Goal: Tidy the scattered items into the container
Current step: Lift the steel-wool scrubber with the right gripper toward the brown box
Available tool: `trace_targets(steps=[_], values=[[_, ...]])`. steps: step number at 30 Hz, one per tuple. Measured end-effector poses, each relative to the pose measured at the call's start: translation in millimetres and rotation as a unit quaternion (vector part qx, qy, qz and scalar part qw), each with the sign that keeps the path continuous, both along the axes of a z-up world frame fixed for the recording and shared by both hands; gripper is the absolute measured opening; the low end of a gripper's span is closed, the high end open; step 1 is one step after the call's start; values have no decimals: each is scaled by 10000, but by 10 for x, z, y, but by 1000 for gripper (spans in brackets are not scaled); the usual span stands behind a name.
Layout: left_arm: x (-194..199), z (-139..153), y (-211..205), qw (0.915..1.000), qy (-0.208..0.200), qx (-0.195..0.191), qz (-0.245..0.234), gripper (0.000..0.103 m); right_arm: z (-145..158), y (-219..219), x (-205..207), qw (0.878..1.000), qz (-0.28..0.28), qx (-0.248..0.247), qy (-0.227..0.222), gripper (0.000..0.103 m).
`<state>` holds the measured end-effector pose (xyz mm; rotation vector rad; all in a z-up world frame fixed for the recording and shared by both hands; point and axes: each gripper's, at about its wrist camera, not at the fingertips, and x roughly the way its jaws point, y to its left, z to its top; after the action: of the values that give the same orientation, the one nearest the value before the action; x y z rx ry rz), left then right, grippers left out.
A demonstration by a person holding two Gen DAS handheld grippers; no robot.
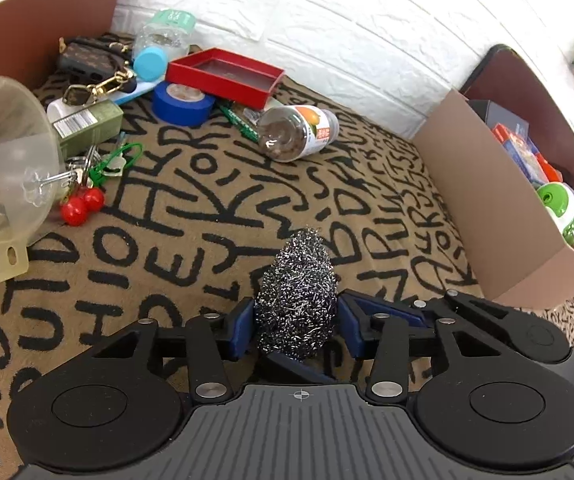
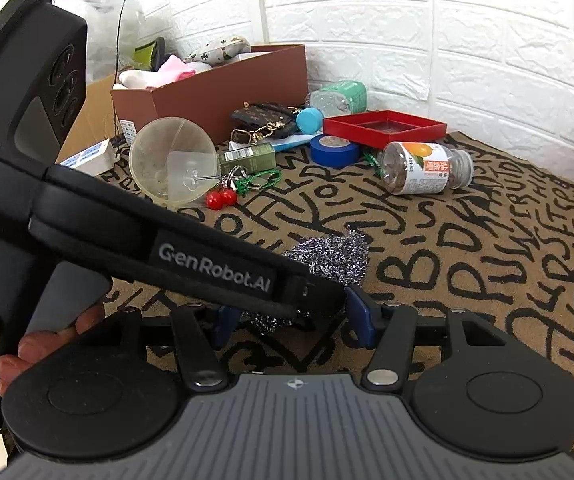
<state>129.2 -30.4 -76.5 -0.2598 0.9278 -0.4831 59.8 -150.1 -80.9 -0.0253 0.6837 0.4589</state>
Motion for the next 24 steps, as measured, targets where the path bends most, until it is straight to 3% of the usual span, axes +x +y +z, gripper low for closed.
trace_targets(steps=[8, 12, 24], values=[[-14, 38, 24, 9999, -77, 24, -75, 54, -31, 25, 43, 9998, -88, -62, 138, 56], [-82, 180, 99, 9995, -314, 22, -1, 55, 64, 41, 21, 9999, -78, 44, 124, 54], [41, 907, 819, 9908, -1143, 6, 724, 55, 684, 637, 266, 9965, 468, 57, -694, 54]])
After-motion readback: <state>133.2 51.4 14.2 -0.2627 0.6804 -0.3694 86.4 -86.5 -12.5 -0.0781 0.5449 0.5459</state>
